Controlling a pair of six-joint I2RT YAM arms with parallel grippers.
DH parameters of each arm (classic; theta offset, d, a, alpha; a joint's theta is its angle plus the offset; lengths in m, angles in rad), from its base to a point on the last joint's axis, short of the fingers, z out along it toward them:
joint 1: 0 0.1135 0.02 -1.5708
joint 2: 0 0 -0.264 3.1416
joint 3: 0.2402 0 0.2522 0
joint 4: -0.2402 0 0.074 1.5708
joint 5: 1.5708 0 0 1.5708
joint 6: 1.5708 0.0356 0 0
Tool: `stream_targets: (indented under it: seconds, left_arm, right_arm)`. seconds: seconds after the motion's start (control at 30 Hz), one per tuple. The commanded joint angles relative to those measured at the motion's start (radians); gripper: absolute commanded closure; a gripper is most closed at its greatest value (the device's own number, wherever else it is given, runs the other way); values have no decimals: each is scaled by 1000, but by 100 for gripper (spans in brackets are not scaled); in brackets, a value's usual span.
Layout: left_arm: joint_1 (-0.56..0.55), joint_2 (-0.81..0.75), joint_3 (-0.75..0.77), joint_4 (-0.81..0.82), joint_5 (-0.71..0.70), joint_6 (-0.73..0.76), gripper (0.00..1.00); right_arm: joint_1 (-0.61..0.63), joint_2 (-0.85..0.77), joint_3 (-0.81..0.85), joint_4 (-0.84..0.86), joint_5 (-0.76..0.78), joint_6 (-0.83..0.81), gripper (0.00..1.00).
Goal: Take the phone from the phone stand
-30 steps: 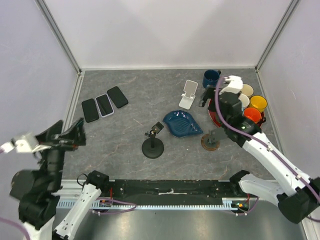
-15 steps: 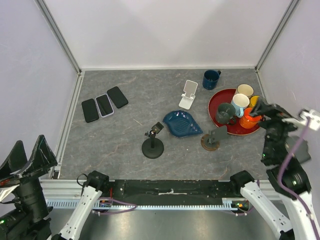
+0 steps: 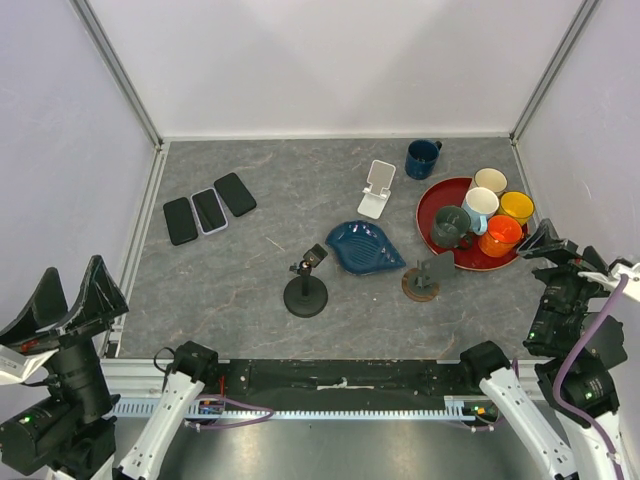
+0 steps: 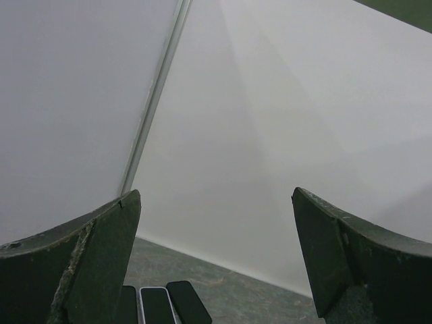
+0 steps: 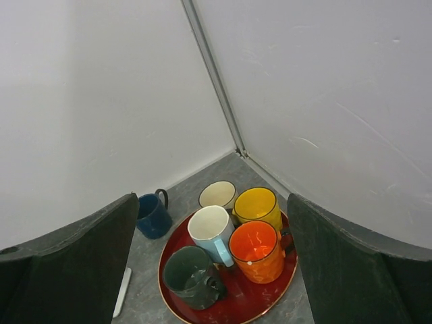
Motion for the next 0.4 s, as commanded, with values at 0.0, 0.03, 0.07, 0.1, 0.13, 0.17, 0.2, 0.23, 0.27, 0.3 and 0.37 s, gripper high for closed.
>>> stream_targets:
  seconds: [0.0, 0.03, 0.07, 0.1, 0.13, 0.17, 0.2, 0.23, 0.27, 0.3, 0.37]
  left_arm:
    - [0, -78, -13, 44, 14, 36, 0]
    - [0, -79, -21, 47, 13, 36, 0]
    - [0, -79, -24, 53, 13, 36, 0]
    - [0, -78, -32, 56, 11, 36, 0]
    - [0, -78, -35, 59, 11, 36, 0]
    - [2, -78, -38, 65, 10, 35, 0]
    - [0, -78, -45, 69, 10, 35, 0]
    - [2, -78, -47, 72, 10, 36, 0]
    - [0, -76, -50, 75, 10, 36, 0]
    - [0, -75, -52, 72, 10, 36, 0]
    - [0, -73, -50, 69, 10, 36, 0]
  right_arm:
    - [-1, -10, -22, 41, 21, -33, 2]
    - [-1, -10, -27, 43, 19, -33, 2]
    - [-1, -10, -29, 41, 18, -31, 2]
    - [-1, -9, -30, 44, 13, -32, 2]
    - [-1, -7, -33, 47, 12, -31, 2]
    - [-1, -5, -36, 47, 9, -31, 2]
    - [-1, -5, -39, 49, 6, -29, 2]
    - [-1, -4, -45, 50, 4, -28, 2]
    - [-1, -4, -49, 53, 3, -28, 2]
    - [-1, -5, -53, 58, -1, -26, 2]
    - [-1, -5, -67, 66, -2, -25, 2]
